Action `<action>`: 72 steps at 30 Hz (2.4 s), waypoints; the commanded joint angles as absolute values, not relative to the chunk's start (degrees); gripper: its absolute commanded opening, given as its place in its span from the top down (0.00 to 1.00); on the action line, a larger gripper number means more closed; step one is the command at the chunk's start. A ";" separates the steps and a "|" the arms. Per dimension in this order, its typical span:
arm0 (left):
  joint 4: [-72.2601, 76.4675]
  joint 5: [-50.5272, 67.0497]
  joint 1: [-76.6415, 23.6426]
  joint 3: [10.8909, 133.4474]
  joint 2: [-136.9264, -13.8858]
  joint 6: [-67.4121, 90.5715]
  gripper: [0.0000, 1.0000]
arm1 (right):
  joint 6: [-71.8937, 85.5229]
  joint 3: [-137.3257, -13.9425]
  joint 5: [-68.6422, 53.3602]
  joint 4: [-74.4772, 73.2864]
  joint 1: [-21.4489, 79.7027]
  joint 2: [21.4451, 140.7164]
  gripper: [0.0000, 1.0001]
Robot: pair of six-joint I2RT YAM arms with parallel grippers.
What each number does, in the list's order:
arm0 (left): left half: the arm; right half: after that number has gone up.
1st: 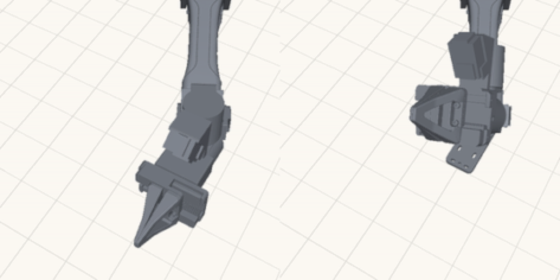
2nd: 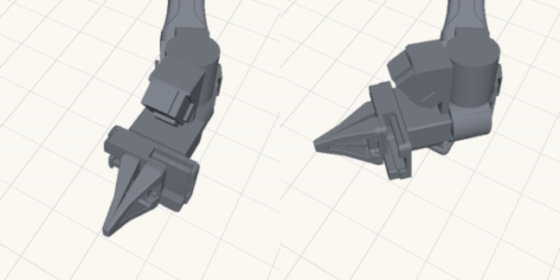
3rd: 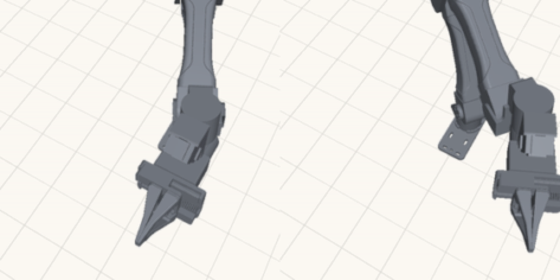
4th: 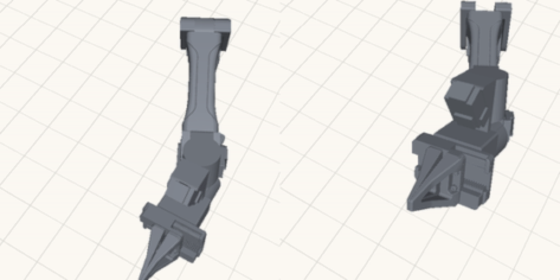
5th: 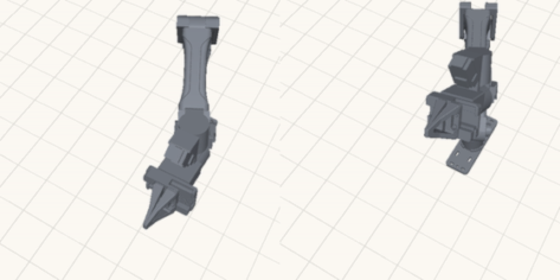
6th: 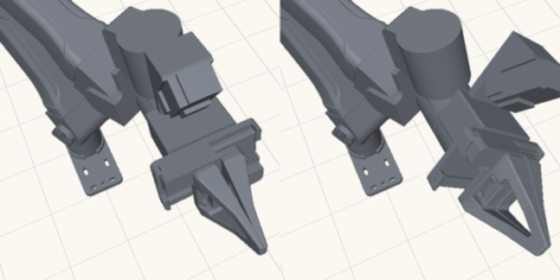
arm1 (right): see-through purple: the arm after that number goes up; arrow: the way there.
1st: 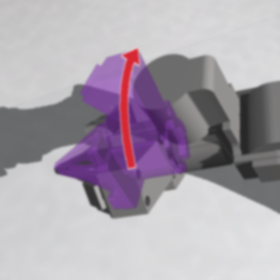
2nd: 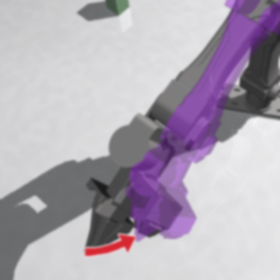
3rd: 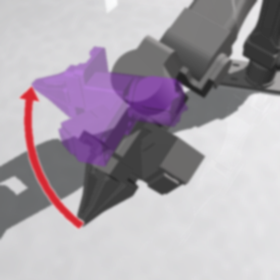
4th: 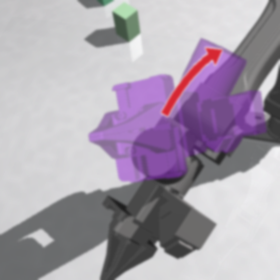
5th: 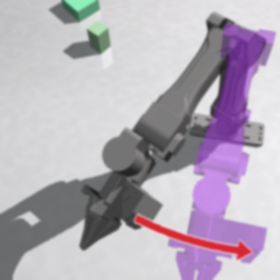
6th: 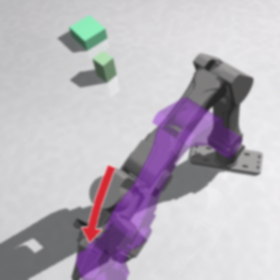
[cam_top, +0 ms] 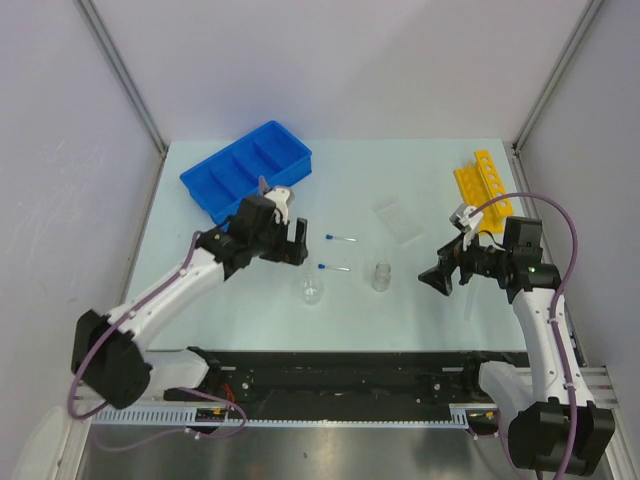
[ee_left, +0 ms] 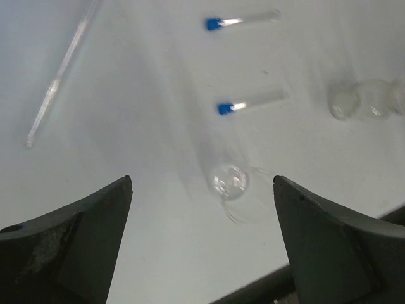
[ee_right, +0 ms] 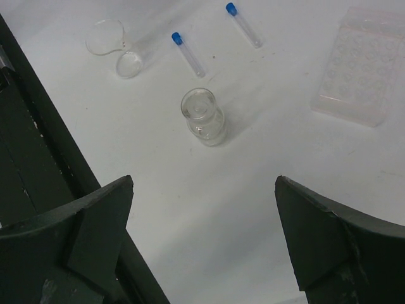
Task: Organize the chemistry lab equipment
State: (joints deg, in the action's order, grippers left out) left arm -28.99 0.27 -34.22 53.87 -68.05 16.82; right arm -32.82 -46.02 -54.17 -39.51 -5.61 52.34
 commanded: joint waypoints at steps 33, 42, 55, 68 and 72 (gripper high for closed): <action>-44.21 2.99 -16.88 97.30 -123.40 -5.01 0.54 | -35.16 -42.01 -58.53 -36.39 -10.55 48.87 0.00; -43.77 1.50 -16.70 95.98 -123.57 -4.66 0.64 | -34.98 -42.10 -58.71 -36.47 -11.25 48.43 0.00; -40.09 -2.46 -18.11 92.73 -120.33 -3.96 0.81 | -34.63 -42.19 -59.41 -36.30 -12.13 48.08 0.00; -38.41 -0.79 -18.72 87.19 -111.63 -4.48 0.84 | -35.24 -42.27 -61.79 -37.35 -14.94 46.67 0.00; -38.32 -1.06 -18.72 84.56 -107.33 -3.61 0.85 | -35.86 -42.27 -62.14 -37.71 -15.12 46.58 0.00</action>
State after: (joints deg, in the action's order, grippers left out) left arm -39.51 -1.93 -18.37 86.19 -114.54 -1.91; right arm -34.61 -42.00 -60.14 -37.30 -14.76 47.37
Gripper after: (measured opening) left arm 0.251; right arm 0.994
